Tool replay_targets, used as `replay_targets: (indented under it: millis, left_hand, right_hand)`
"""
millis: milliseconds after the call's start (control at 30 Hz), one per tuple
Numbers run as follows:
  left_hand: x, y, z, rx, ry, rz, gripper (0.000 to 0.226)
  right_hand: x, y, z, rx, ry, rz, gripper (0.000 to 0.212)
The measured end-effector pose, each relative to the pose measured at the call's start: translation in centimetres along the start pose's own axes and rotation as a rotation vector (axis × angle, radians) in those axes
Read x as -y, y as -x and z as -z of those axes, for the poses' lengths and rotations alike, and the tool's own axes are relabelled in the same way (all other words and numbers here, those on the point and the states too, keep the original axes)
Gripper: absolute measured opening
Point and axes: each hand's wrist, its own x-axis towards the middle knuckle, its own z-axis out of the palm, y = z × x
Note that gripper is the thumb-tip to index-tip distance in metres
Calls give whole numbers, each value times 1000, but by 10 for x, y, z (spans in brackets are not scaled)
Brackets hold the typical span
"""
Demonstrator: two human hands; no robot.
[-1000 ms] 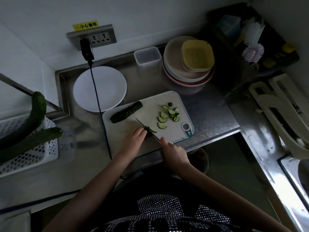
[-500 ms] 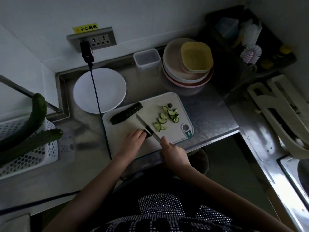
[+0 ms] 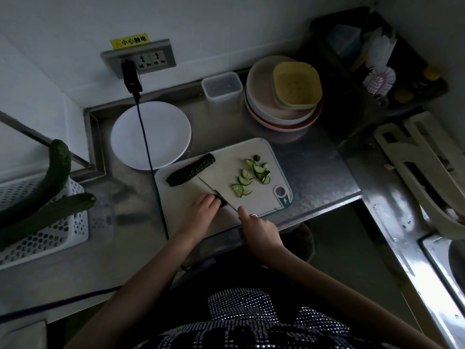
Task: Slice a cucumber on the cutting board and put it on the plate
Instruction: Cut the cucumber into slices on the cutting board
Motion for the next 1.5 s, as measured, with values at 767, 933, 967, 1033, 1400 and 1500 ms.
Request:
replay_targets:
  millis: [767,933,967,1033,1400,1500]
  left_hand:
    - [2,1,4,-67,20,-59,49]
    - [2,0,3,-60,20,-50,51]
    - [2,0,3,-63,21,-53,50]
    - [2,1,3,-67,25,-57,49]
    - [6,2,-4,-42,52,-22,46]
    - [7,3,-3,-31,57,-24,45]
  right_hand:
    - [-6,3,2,-97,-85,62,22]
    - [-7,2,1,-77,-76,61,21]
    - [-7,2,1,-77,-75,60,21]
    - [-6,3,1,-67,-72,58,19]
    - [-6,-3,2,20,42,3,44]
    - [-15,-7,7,-42,7,-94,40]
